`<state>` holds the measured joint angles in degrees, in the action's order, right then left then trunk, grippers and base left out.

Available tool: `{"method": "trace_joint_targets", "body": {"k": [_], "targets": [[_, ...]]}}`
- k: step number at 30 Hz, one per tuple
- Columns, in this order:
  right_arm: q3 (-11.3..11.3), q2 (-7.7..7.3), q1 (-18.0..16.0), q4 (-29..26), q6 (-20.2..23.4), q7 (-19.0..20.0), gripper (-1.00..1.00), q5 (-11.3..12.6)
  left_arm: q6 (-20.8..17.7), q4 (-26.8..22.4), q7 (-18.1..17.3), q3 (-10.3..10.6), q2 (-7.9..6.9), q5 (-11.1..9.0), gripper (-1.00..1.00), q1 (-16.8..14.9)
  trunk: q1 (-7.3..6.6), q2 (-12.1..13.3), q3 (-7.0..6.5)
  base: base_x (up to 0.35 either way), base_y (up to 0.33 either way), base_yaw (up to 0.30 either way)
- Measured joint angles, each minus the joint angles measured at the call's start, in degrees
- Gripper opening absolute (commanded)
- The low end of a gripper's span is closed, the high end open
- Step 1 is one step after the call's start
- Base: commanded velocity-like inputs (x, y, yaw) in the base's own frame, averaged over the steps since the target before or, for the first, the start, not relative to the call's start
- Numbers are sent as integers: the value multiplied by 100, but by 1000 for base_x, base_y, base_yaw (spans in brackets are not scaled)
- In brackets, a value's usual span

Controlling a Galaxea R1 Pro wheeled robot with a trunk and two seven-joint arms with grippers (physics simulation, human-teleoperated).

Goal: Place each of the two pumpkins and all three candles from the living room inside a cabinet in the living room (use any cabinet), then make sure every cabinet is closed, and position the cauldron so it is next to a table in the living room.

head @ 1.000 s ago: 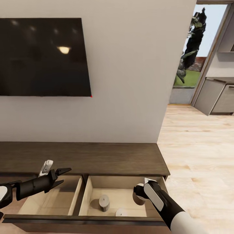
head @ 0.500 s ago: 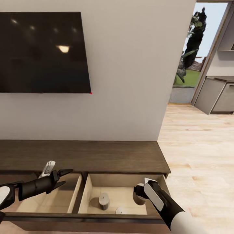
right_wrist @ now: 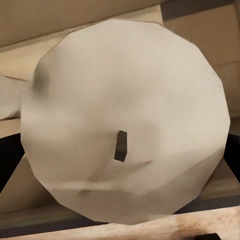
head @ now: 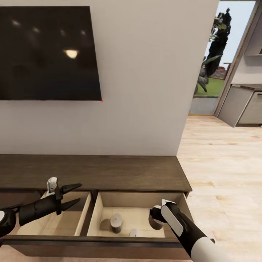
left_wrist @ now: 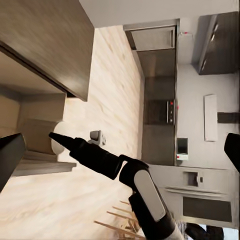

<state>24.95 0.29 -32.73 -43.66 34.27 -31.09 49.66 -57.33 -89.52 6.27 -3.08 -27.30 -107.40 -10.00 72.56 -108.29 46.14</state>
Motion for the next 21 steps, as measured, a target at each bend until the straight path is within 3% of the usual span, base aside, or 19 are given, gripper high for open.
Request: {"method": "trace_joint_targets", "body": {"k": [9,13,21], "targets": [[0,0,0,-2,1,3,-100,-1,3,-8,-974,104,-239,-122,100,153,198,-361,162,0,0,0],[0,0,0,2,1,3,-100,-2,3,-10,-1073,128,-266,-131,100,174,286,-522,233,0,0,0],[0,0,-1,4,-1,3,-100,-2,3,-15,-1088,131,-274,-135,100,177,286,-523,234,2,0,0]]}}
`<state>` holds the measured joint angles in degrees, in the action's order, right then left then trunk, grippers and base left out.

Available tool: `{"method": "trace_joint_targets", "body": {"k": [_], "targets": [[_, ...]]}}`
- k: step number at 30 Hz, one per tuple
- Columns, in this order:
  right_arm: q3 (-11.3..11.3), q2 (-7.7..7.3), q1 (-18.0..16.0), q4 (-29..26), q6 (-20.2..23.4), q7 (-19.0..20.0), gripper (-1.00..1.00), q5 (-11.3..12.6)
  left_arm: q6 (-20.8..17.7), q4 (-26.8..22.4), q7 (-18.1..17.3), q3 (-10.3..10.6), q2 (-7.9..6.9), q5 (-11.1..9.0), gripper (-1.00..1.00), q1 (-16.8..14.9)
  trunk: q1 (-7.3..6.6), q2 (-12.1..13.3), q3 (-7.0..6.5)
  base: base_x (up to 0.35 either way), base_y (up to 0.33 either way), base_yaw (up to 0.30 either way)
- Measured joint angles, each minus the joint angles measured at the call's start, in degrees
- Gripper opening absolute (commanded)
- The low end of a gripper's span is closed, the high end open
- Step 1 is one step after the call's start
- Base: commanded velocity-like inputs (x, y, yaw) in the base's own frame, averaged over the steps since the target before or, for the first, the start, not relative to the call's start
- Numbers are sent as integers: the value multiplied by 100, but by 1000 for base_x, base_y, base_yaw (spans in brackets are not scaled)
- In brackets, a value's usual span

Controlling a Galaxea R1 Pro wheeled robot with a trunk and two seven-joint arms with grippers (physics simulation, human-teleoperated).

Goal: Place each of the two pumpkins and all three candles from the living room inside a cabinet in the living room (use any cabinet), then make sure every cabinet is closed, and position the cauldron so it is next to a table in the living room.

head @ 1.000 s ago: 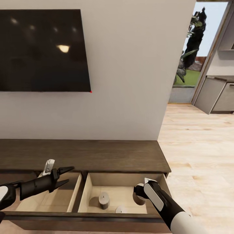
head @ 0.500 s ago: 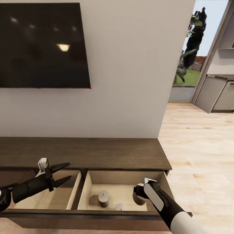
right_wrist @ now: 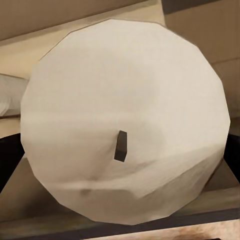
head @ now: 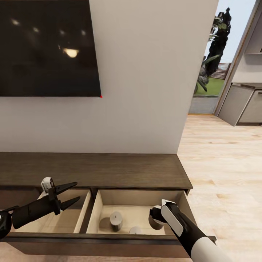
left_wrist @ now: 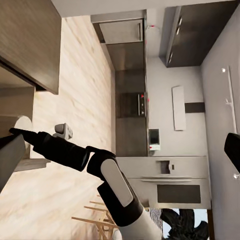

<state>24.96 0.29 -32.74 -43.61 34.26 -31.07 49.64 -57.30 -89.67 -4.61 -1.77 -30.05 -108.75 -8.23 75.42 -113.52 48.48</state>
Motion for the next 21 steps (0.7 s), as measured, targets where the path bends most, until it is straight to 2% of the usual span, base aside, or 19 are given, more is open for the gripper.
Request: {"method": "trace_joint_targets", "body": {"k": [6,13,17,21], "targets": [[-1,0,0,0,2,-1,-100,-2,0,1,-1,8,0,21,100,0,-1,0,0,122,-83,0],[-1,0,0,0,5,-4,-100,-4,-1,2,-1,11,0,37,100,0,0,0,0,16,-233,0],[0,0,0,0,0,-3,-100,1,0,0,-1,12,0,43,100,0,0,0,0,34,-51,0],[0,4,0,0,1,0,-100,0,0,0,-1,12,0,44,100,0,-2,0,0,183,-8,0]]}}
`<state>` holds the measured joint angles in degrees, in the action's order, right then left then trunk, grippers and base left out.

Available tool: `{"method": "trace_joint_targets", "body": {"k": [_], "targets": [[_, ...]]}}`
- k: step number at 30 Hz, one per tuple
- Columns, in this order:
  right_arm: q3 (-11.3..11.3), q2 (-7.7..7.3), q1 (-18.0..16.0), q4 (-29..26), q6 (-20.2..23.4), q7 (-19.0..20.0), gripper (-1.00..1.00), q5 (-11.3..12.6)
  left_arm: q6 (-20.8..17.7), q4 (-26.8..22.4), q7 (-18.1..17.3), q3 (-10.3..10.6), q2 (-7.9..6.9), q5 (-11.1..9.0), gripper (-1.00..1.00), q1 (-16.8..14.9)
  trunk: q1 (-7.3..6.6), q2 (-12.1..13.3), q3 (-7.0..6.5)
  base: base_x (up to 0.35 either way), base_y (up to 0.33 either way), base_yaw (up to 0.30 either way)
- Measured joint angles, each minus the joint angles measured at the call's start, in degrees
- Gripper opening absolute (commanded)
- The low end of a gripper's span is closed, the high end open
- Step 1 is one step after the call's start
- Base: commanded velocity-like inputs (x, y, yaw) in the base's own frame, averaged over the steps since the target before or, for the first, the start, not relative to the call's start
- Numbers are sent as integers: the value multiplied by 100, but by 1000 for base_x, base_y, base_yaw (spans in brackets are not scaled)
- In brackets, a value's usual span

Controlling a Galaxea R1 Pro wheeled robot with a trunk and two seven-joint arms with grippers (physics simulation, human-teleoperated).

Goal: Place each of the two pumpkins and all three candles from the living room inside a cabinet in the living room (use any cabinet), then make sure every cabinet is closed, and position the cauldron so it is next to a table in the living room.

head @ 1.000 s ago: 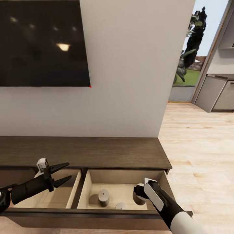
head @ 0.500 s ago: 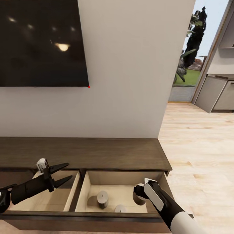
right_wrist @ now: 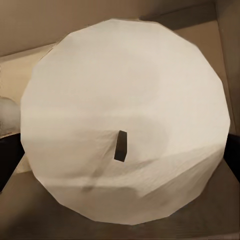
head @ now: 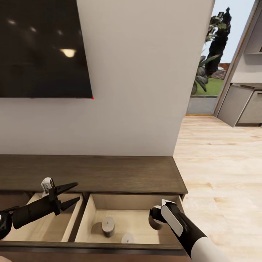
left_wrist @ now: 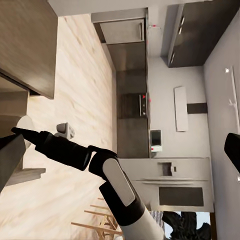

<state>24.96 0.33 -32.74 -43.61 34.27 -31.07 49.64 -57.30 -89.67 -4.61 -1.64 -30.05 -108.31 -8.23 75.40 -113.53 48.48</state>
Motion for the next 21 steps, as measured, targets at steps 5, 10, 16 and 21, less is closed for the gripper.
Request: {"method": "trace_joint_targets", "body": {"k": [5,10,16,21], "targets": [[0,4,0,0,0,1,-100,-1,0,3,0,0,0,8,100,0,2,0,0,43,-1,0],[0,2,0,3,1,1,-100,-3,0,7,1,0,0,9,100,0,2,0,0,7,0,0],[0,5,0,7,2,0,-100,-4,0,9,1,-1,0,8,100,0,1,0,0,94,-18,0],[0,5,0,9,0,1,-100,-1,0,9,0,-6,0,9,100,0,2,0,0,27,-9,0]]}}
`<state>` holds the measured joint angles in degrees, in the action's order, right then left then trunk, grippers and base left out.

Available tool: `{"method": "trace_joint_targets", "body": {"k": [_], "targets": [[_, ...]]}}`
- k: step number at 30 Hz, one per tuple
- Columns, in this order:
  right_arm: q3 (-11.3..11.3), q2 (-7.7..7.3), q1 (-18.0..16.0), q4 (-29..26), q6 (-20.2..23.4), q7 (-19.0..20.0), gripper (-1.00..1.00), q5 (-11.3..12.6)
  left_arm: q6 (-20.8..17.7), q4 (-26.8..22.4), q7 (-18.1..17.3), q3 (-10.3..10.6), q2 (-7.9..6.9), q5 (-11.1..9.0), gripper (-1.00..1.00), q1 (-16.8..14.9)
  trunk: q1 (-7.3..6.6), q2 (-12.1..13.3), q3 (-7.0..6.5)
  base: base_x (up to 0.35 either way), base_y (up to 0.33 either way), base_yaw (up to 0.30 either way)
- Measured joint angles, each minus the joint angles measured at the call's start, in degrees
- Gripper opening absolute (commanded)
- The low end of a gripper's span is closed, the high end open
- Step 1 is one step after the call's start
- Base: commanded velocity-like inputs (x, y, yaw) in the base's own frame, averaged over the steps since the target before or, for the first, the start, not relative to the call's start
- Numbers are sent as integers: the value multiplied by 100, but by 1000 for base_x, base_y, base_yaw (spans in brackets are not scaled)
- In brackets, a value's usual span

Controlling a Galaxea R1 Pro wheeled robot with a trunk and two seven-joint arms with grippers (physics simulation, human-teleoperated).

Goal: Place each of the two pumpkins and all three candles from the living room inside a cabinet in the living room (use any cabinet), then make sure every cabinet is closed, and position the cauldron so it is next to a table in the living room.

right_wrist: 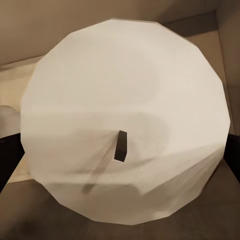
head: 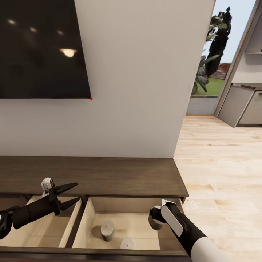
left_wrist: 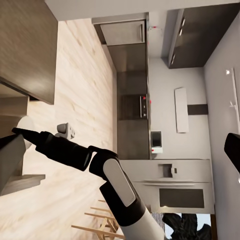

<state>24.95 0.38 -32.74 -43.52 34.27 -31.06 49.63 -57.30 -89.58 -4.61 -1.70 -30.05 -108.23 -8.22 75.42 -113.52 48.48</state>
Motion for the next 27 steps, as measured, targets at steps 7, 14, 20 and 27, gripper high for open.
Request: {"method": "trace_joint_targets", "body": {"k": [7,14,20,27], "targets": [[0,0,1,9,2,0,-100,1,0,0,0,-3,0,3,100,3,66,-119,53,3,-1,0],[0,0,1,18,-1,6,-100,2,0,0,0,-3,0,3,100,5,219,-400,179,0,0,0],[0,0,1,24,-9,8,-100,-2,0,0,0,-3,0,3,100,5,351,-640,287,0,0,0],[1,6,1,32,-23,8,-100,-32,0,0,0,-4,0,3,100,2,505,-921,413,0,0,0]]}}
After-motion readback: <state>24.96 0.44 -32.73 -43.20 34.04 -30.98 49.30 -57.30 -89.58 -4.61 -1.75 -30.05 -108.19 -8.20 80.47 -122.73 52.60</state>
